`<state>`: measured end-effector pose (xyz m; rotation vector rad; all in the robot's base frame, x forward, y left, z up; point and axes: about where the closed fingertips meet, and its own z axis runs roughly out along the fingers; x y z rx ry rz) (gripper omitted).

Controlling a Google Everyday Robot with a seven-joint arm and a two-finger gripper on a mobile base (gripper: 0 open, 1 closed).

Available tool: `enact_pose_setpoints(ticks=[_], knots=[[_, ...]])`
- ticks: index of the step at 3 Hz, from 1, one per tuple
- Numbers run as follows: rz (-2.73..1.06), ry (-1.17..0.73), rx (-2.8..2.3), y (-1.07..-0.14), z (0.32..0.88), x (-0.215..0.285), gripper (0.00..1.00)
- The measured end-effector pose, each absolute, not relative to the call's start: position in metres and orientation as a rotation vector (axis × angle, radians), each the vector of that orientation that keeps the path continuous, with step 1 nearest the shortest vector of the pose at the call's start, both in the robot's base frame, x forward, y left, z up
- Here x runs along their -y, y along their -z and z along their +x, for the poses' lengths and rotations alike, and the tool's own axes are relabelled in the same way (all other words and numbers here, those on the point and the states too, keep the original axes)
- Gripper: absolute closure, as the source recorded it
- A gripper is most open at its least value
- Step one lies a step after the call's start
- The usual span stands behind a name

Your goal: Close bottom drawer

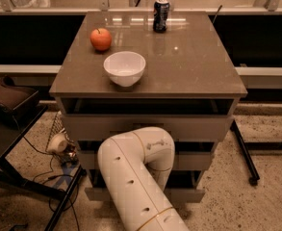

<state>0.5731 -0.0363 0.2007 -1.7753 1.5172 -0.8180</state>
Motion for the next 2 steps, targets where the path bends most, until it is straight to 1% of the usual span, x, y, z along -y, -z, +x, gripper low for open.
enact_pose_setpoints(ticks=[1,2], knots=[[-1.869,0.797,-1.521,-0.197,0.590,0.032,1.00],[-1.976,0.845,-1.488,-0.213,0.641,0.027,1.00]])
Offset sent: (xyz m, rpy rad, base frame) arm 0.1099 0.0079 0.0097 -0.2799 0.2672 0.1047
